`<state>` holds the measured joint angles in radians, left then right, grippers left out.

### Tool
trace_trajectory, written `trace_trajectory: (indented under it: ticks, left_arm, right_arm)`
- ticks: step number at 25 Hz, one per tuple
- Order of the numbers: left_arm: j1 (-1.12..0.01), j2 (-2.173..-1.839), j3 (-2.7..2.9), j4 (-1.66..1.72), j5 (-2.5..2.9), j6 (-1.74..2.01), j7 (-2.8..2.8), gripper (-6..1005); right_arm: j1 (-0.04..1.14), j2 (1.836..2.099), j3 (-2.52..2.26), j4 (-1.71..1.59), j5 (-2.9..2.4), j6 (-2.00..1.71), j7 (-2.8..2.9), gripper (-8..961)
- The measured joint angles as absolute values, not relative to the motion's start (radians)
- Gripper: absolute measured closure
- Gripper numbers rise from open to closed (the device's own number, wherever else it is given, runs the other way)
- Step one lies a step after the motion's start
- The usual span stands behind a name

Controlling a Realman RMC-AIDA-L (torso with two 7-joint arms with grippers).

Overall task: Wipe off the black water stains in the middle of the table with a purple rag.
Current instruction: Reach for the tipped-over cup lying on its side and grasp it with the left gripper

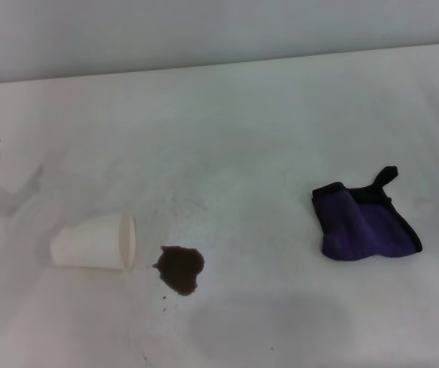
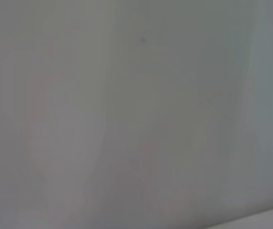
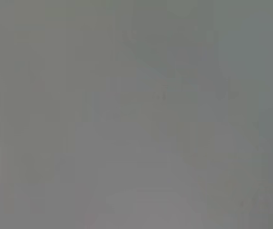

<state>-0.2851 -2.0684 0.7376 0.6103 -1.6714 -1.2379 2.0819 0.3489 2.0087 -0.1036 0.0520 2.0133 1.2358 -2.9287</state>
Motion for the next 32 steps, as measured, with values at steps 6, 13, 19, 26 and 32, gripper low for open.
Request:
trace_trajectory:
  ticks: [6,13,19,26,32]
  left_arm:
    - [-0.283,-2.071,0.738,0.716,-1.572,-1.239,1.974,107]
    - [-0.296,-2.069,0.766,0.851,-1.445,-1.248,1.826,106]
    - [-0.345,-2.043,0.787,1.034,-1.214,-1.403,1.624,107]
    - [-0.462,-1.97,0.787,1.095,-1.006,-1.652,1.565,106]
    - [-0.559,-1.959,0.801,1.123,-0.755,-1.799,1.577,108]
  right_arm:
    - [0.35,2.009,-0.103,0.063,2.014,1.237,-2.92,93]
    - [0.356,2.01,-0.103,0.064,2.014,1.24,-2.89,93]
    - [0.355,2.01,-0.103,0.073,2.014,1.234,-2.887,93]
    - [0.363,2.011,-0.103,0.075,2.014,1.224,-2.885,94]
    - [0.365,2.011,-0.103,0.075,2.014,1.226,-2.865,94]
